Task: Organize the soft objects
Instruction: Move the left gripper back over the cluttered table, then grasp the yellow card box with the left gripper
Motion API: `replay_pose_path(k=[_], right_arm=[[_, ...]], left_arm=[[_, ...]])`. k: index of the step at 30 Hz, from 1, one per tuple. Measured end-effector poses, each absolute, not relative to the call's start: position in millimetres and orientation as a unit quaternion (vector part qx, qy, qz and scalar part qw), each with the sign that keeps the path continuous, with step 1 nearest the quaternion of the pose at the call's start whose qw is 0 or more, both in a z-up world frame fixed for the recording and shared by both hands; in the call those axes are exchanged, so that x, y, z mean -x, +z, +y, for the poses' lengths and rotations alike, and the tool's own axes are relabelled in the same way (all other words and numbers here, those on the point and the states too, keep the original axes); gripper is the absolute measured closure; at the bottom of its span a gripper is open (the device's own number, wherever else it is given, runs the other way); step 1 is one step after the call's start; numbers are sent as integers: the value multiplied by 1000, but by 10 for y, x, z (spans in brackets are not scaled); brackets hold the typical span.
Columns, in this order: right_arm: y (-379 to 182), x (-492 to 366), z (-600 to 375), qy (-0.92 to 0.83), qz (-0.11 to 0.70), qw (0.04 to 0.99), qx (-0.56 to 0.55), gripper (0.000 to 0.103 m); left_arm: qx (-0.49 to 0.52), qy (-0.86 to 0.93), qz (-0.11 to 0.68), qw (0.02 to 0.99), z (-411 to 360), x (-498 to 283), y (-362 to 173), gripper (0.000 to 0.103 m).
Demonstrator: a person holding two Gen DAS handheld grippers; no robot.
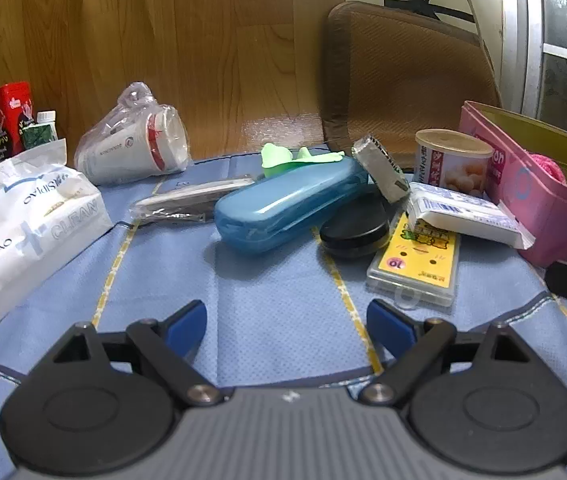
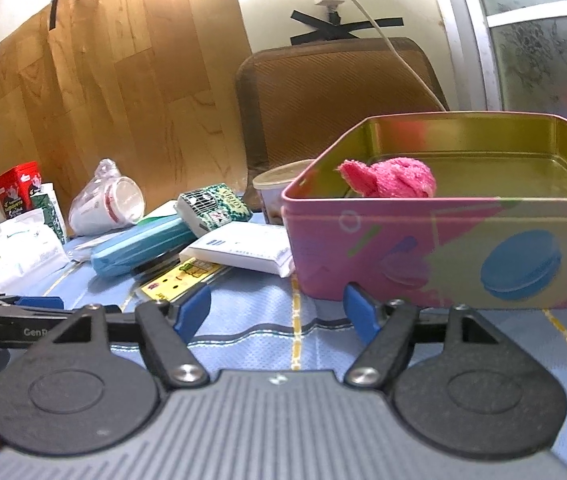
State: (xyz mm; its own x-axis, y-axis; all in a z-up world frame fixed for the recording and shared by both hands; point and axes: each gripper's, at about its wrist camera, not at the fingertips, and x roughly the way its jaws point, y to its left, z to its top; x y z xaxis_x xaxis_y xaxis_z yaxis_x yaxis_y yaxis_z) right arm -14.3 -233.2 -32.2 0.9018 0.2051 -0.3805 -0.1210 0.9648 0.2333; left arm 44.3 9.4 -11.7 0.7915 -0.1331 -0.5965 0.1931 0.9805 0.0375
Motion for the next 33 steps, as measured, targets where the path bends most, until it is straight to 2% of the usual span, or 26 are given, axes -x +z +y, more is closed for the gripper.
replay_pose_path(k=[12, 15, 21, 23, 28, 30, 32, 33], right_arm=[[-324, 105, -2216, 99, 225, 967, -68, 27], [-314, 85, -2113, 115, 236, 964, -50, 27], [-277, -166, -1663, 180, 287, 941, -14, 27], [-267, -335, -1492, 172, 290, 941, 13, 17], [-321, -733, -1252, 130, 311, 941, 29, 8], [-323, -772, -1253, 122, 308, 943, 25, 14], [-327, -741, -1309, 128, 300, 945, 29, 27], [-331, -717, -1352, 133, 298, 945, 27, 29]], left_arm=[[33, -132, 271, 953, 330, -360, -58, 11], [58, -127, 246, 959, 417, -309, -35, 4], [144, -101, 242, 954, 718, -376, -41, 3], [164, -101, 244, 950, 792, -397, -49, 3], [164, -109, 242, 950, 799, -400, -53, 2], [156, -114, 239, 951, 773, -395, -51, 1], [154, -117, 237, 952, 763, -377, -49, 1], [154, -119, 237, 952, 757, -369, -49, 1]])
